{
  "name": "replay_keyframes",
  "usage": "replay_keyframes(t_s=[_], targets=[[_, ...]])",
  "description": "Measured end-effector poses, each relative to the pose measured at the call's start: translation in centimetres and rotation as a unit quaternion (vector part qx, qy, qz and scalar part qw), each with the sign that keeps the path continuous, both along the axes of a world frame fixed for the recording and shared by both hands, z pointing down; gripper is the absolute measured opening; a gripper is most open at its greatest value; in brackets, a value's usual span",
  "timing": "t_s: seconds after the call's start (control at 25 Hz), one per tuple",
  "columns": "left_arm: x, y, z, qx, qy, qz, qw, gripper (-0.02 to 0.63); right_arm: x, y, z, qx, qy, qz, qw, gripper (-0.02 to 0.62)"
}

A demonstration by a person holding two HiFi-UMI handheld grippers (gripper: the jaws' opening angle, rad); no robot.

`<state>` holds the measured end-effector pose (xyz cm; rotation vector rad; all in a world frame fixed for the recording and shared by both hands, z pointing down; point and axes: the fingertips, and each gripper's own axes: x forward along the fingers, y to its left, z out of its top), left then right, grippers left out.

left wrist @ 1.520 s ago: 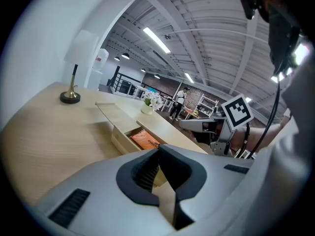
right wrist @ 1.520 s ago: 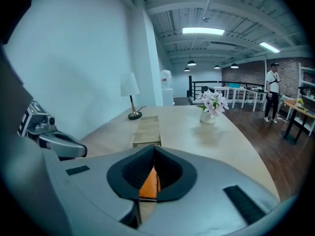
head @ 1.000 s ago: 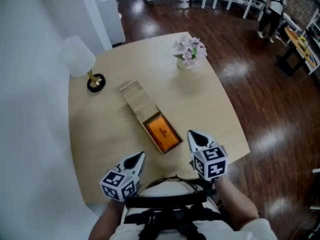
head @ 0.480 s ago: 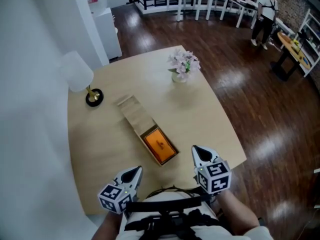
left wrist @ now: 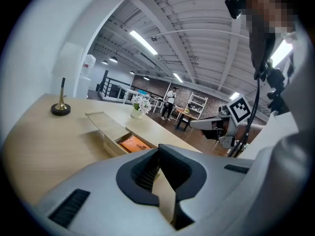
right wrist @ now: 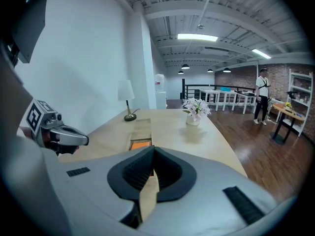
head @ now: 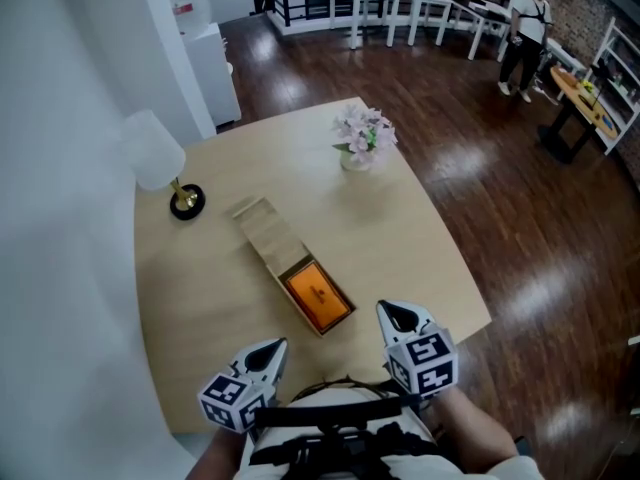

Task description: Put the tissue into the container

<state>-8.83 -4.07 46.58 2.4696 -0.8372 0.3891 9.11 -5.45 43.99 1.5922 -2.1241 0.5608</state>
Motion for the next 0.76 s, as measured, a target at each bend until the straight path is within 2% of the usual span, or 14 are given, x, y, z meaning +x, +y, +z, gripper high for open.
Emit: replay_keyframes(t_s=[0.48, 0.76], targets=[[-0.1, -0.2, 0.4, -0.002, -0.004, 0.003, 1.0000, -0.006, 0.0, -0.2, 0.7, -0.001, 0.012, -0.002, 1.000, 0.002], [-0.7, 1.3, 0.8, -0.022, -0.009, -0.004, 0.9997, -0.005, -1.1, 1.0, 0.8, -0.027, 0.010, -0.014, 0.999, 0.002]])
